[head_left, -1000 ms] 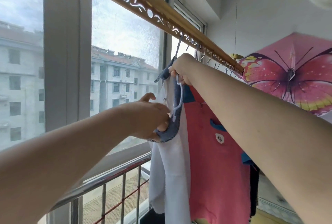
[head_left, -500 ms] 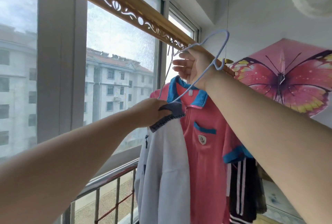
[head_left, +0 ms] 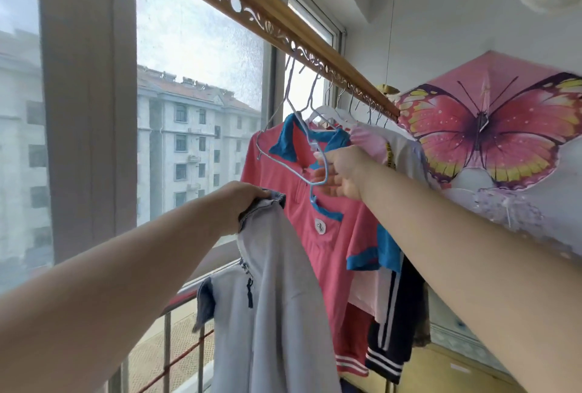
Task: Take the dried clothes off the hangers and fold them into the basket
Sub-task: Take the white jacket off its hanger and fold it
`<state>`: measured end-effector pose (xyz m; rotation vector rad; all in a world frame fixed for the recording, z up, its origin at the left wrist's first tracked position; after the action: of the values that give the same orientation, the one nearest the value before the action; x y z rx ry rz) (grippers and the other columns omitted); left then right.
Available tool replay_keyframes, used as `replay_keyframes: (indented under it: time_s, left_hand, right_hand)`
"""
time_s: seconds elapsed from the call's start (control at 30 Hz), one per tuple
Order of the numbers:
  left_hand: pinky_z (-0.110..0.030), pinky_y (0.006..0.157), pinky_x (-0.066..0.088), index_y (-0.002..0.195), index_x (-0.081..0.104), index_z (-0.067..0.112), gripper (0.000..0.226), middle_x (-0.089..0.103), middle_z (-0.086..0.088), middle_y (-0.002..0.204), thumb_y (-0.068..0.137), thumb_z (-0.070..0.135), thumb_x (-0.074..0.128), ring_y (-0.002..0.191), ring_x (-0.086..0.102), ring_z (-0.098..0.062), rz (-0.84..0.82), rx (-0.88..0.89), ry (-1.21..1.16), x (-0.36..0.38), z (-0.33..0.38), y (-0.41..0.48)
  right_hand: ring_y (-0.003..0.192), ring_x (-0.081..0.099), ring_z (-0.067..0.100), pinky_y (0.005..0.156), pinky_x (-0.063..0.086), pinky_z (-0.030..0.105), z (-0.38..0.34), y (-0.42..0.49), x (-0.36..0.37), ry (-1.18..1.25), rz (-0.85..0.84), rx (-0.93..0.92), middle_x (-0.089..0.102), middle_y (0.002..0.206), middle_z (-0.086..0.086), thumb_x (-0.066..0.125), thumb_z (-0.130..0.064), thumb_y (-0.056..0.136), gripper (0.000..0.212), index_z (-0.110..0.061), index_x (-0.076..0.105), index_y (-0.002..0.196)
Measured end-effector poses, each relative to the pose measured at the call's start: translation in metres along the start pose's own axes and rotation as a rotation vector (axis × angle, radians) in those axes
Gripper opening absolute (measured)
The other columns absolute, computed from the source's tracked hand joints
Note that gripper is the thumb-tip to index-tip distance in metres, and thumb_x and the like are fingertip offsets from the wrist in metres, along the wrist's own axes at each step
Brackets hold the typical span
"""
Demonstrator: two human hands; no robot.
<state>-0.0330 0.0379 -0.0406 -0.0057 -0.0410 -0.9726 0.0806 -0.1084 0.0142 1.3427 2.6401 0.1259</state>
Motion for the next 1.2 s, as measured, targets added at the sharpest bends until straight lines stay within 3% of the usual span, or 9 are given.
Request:
replay_keyframes:
  time_s: [0.13,0.23,0.33,0.47,0.53,0.67,0.87,1.07,1.2]
  left_hand:
    - [-0.02,0.046,0.051,0.066,0.063,0.007,0.023,0.062,-0.004,0.05,0.087,0.015,0.062,0.039,0.057,-0.013,-0.028,-0.072,-0.043,0.003,-0.009,-0.005]
    - [-0.021,0.048,0.051,0.066,0.06,0.01,0.027,0.061,-0.004,0.05,0.088,0.025,0.064,0.039,0.058,-0.014,-0.038,-0.113,-0.04,0.001,-0.014,-0.005]
    - [-0.021,0.048,0.051,0.07,0.06,0.009,0.017,0.06,-0.006,0.054,0.085,0.015,0.06,0.04,0.058,-0.016,-0.016,-0.106,-0.061,-0.001,-0.019,-0.008]
    - [-0.022,0.048,0.052,0.083,0.057,0.008,0.015,0.059,-0.012,0.069,0.085,-0.002,0.045,0.056,0.058,-0.021,-0.012,0.007,-0.151,-0.004,-0.026,-0.009]
    - [-0.027,0.053,0.053,0.09,0.052,0.003,0.014,0.057,-0.015,0.076,0.085,-0.005,0.041,0.064,0.057,-0.025,-0.006,0.001,-0.192,-0.007,-0.03,-0.009]
    - [-0.035,0.067,0.051,0.107,0.051,0.012,0.041,0.057,-0.016,0.09,0.079,-0.014,0.036,0.074,0.058,-0.027,-0.049,0.09,-0.189,-0.021,-0.035,-0.006]
    - [-0.033,0.062,0.051,0.123,0.047,0.024,0.063,0.053,-0.016,0.106,0.076,-0.016,0.034,0.081,0.056,-0.027,-0.049,0.115,-0.149,-0.034,-0.039,-0.006]
    - [-0.049,0.082,0.052,0.122,0.046,0.025,0.062,0.054,-0.014,0.104,0.073,-0.013,0.041,0.099,0.057,-0.038,0.058,0.108,0.049,-0.045,-0.053,0.003]
    - [-0.047,0.083,0.052,0.124,0.046,0.028,0.065,0.054,-0.014,0.105,0.073,-0.012,0.043,0.098,0.057,-0.037,0.023,0.128,0.087,-0.049,-0.062,0.0]
  right_hand:
    - [0.058,0.058,0.018,0.055,0.048,0.028,0.015,0.002,0.001,-0.023,0.075,-0.004,0.057,0.075,0.007,0.055,-0.026,0.095,0.02,-0.007,0.058,0.092]
    - [0.061,0.057,0.018,0.06,0.048,0.028,0.024,-0.003,0.0,-0.108,0.072,0.003,0.058,0.073,0.009,0.05,-0.007,0.095,0.014,-0.005,0.057,0.083]
    - [0.069,0.06,0.018,0.062,0.047,0.025,0.041,-0.015,0.006,-0.269,-0.132,0.027,0.064,0.082,0.01,0.054,0.001,0.089,0.013,-0.009,0.06,0.083]
    - [0.088,0.058,0.009,0.077,0.04,0.022,0.066,-0.02,0.027,-0.411,-0.325,-0.023,0.066,0.097,0.001,0.065,-0.005,0.085,0.023,-0.012,0.066,0.106]
    - [0.086,0.056,0.006,0.07,0.041,0.015,0.075,-0.02,0.039,-0.398,-0.304,-0.079,0.065,0.1,0.0,0.063,-0.002,0.086,0.028,-0.008,0.065,0.113]
    - [0.076,0.052,0.008,0.06,0.035,0.017,0.084,-0.013,0.052,-0.269,-0.147,-0.123,0.062,0.086,-0.002,0.06,-0.005,0.086,0.015,-0.017,0.064,0.094]
    - [0.062,0.058,0.011,0.054,0.047,0.021,0.095,-0.014,0.064,-0.197,-0.159,-0.074,0.064,0.076,0.001,0.073,-0.015,0.082,0.011,-0.017,0.063,0.08]
    - [0.064,0.049,0.014,0.055,0.041,0.022,0.095,-0.021,0.074,-0.716,0.039,-0.173,0.054,0.068,-0.001,0.075,-0.016,0.074,0.024,-0.017,0.052,0.067]
    - [0.069,0.055,0.018,0.06,0.047,0.029,0.103,-0.031,0.078,-0.302,-0.174,0.031,0.06,0.077,0.003,0.067,-0.037,0.086,0.028,-0.01,0.062,0.092]
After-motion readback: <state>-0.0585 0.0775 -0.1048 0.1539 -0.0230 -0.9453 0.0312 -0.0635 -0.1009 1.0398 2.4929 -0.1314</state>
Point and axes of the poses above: each hand's wrist, its own y-axis towards the middle knuckle, its own x-axis out of the palm, z = x × y, the point moved 1 cm from there along y, towards the middle knuckle
